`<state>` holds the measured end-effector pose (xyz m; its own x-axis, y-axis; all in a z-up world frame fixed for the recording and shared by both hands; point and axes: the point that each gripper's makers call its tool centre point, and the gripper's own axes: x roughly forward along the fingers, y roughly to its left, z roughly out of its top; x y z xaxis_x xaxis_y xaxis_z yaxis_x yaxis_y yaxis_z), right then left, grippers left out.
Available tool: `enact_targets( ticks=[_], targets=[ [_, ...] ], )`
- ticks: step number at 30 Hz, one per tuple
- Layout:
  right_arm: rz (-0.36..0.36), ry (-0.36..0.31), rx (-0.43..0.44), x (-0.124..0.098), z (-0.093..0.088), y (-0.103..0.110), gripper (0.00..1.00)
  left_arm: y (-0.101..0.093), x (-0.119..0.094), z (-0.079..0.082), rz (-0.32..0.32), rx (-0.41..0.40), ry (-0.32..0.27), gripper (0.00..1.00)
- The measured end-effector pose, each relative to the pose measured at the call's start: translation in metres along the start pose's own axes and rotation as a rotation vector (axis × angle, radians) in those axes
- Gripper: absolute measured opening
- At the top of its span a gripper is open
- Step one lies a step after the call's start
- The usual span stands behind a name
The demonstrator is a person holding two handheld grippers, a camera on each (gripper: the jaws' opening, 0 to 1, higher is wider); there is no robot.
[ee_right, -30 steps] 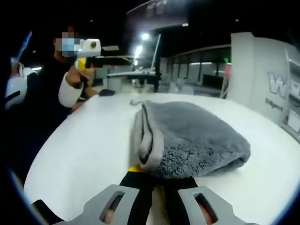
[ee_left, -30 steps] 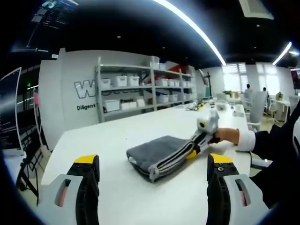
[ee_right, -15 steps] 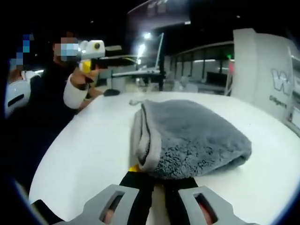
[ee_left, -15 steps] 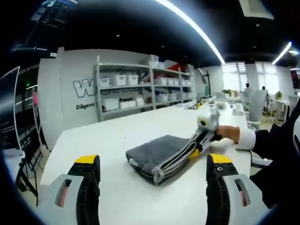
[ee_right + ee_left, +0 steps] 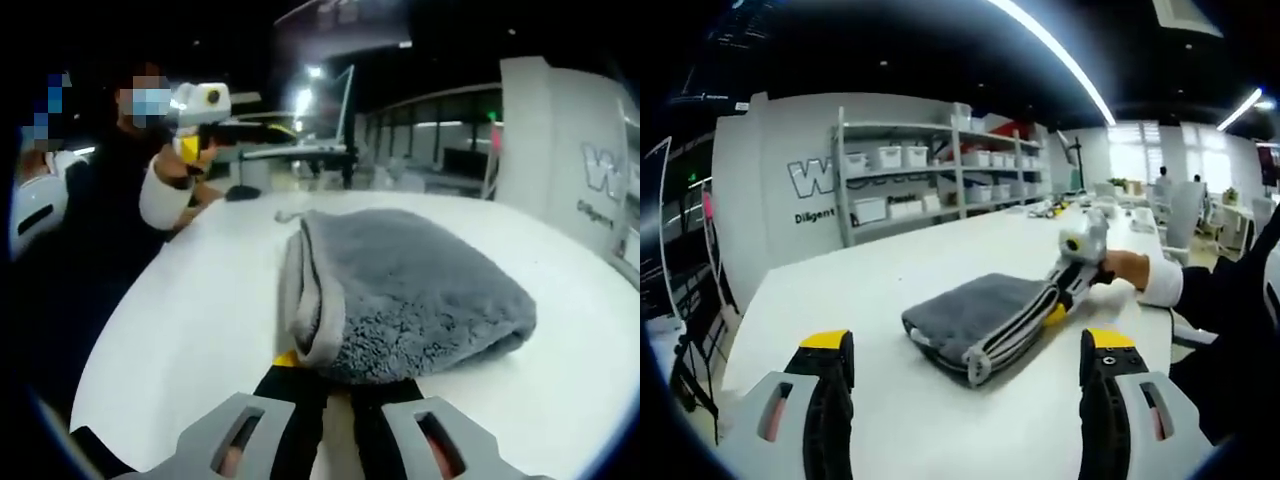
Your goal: Open the folded towel by lifting each exposed corner and separating the folded layers until the towel lies flat within the target outline without major curled edges
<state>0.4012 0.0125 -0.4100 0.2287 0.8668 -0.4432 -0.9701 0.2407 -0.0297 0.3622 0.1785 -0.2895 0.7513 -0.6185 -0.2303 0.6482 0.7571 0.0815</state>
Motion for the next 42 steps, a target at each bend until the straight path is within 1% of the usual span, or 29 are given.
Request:
enact_targets(
  ticks=[5, 10, 14, 19, 22, 28, 32, 37, 42],
  targets=[
    [0.004, 0.009, -0.002, -0.001, 0.0, 0.004, 0.03, -0.002, 0.001, -0.003, 0.005, 0.006, 0.021, 0.92],
    [0.016, 0.014, -0.006, -0.002, -0.001, 0.008, 0.03, -0.003, 0.0, -0.002, 0.003, 0.01, 0.018, 0.92],
    [0.028, 0.016, -0.007, -0.002, -0.001, 0.011, 0.03, -0.003, -0.002, -0.001, 0.016, -0.001, 0.017, 0.94],
    [0.045, 0.02, -0.011, -0.003, -0.001, 0.015, 0.04, -0.005, -0.002, -0.001, 0.009, -0.003, 0.021, 0.95],
    [0.051, 0.021, 0.005, -0.004, -0.002, 0.017, 0.05, -0.006, 0.0, -0.003, 0.005, -0.007, 0.031, 0.96],
    [0.076, 0.025, 0.016, -0.005, -0.002, 0.023, 0.06, -0.011, 0.01, -0.014, -0.029, -0.027, 0.071, 0.99],
    [0.083, 0.023, 0.021, -0.005, -0.002, 0.025, 0.06, -0.013, 0.015, -0.019, -0.032, -0.028, 0.087, 1.0],
    [0.095, 0.018, 0.017, -0.006, -0.002, 0.026, 0.06, -0.02, 0.018, -0.021, -0.057, -0.019, 0.094, 1.0],
    [0.112, 0.018, 0.005, -0.007, -0.002, 0.029, 0.06, -0.019, 0.023, -0.026, -0.059, -0.022, 0.113, 1.0]
  ],
)
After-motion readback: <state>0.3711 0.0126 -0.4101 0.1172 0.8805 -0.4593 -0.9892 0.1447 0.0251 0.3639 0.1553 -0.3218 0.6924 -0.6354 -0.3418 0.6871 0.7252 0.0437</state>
